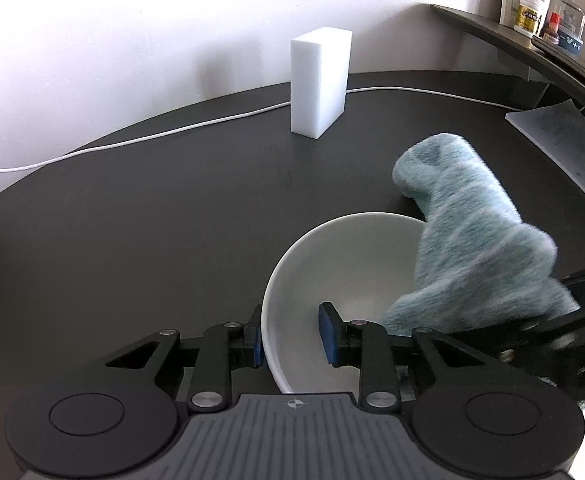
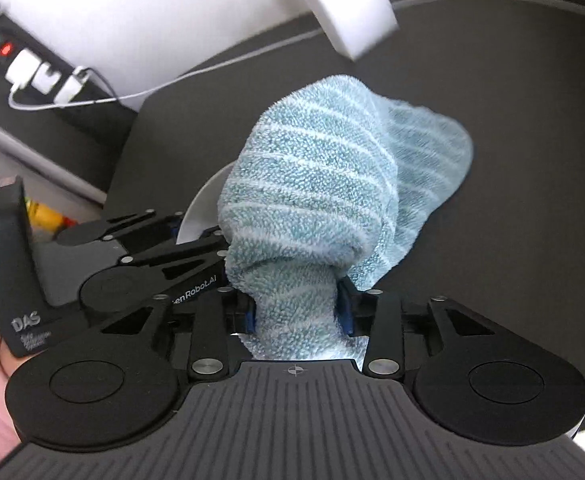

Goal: Clean bowl

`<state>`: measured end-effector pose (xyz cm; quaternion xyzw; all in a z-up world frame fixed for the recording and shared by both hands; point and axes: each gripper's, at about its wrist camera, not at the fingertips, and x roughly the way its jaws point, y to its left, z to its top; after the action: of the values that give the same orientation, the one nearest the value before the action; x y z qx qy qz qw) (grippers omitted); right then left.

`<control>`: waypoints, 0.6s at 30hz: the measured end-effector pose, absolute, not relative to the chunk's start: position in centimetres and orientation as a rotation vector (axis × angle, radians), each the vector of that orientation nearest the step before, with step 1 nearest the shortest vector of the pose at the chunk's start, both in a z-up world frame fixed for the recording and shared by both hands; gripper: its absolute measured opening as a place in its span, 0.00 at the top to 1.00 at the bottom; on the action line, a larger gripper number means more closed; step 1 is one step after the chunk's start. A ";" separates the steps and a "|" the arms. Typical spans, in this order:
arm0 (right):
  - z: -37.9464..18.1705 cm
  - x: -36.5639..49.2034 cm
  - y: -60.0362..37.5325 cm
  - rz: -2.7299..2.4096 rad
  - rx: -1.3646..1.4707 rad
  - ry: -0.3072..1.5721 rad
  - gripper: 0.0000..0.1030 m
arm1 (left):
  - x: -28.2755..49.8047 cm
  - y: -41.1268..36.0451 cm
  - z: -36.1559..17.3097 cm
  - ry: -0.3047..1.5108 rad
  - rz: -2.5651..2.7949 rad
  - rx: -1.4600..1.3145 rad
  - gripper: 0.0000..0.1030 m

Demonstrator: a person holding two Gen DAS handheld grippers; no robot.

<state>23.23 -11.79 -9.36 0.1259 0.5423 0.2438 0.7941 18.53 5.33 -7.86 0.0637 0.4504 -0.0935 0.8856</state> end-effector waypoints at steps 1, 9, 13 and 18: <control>-9.2 23.0 -10.9 0.540 0.166 1.138 0.58 | 18.6 5.3 -7.9 0.939 -0.192 0.136 0.73; -7.9 22.7 -5.5 0.690 -0.797 0.785 0.71 | 18.5 4.8 -7.6 0.947 -0.231 0.166 0.63; -8.1 22.6 -4.3 0.905 -1.085 0.655 0.71 | 19.3 4.5 -7.9 0.941 -0.255 0.174 0.62; -8.2 22.7 -2.7 0.951 -1.132 0.626 0.70 | 19.4 5.2 -8.0 0.935 -0.232 0.132 0.73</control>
<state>22.67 -2.74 -8.20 -0.5072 0.2804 0.4262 0.6946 19.45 5.23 -7.99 0.0634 0.4493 -0.1117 0.8841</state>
